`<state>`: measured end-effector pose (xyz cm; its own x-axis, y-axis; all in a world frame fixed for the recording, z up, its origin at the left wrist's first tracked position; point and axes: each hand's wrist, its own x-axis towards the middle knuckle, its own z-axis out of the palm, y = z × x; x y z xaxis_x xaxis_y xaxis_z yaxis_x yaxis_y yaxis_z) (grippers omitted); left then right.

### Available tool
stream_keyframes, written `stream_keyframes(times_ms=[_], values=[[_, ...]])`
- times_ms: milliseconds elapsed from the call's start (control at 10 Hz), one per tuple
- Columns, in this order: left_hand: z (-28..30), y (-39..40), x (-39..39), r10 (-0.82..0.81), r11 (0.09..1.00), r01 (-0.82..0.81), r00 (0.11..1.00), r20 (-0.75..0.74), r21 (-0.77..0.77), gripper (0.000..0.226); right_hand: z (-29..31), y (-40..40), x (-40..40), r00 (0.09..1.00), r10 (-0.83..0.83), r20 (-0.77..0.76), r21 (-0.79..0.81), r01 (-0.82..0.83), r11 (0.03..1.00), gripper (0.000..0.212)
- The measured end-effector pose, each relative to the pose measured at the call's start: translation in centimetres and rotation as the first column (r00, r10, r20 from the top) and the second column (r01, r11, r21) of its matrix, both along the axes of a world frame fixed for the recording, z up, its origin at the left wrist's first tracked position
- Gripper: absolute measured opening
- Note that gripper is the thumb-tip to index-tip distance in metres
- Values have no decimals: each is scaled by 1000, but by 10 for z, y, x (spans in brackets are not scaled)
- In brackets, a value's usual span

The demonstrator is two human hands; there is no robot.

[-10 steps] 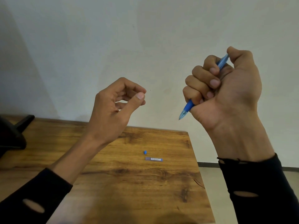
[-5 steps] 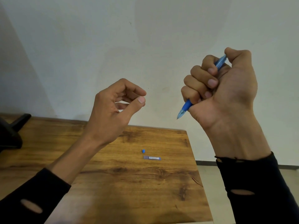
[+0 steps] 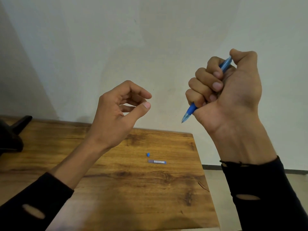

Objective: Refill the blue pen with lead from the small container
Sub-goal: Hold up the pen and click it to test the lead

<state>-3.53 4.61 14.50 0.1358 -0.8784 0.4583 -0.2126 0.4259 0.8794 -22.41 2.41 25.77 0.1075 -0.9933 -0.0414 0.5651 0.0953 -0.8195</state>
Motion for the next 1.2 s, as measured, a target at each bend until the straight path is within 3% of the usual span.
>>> stream_keyframes(times_ms=[1200], values=[[-2,-2,-5,-44,999,44,999,-27,-5,14,-1,-3,-2,1000,-18,1,26,18,1000,53]])
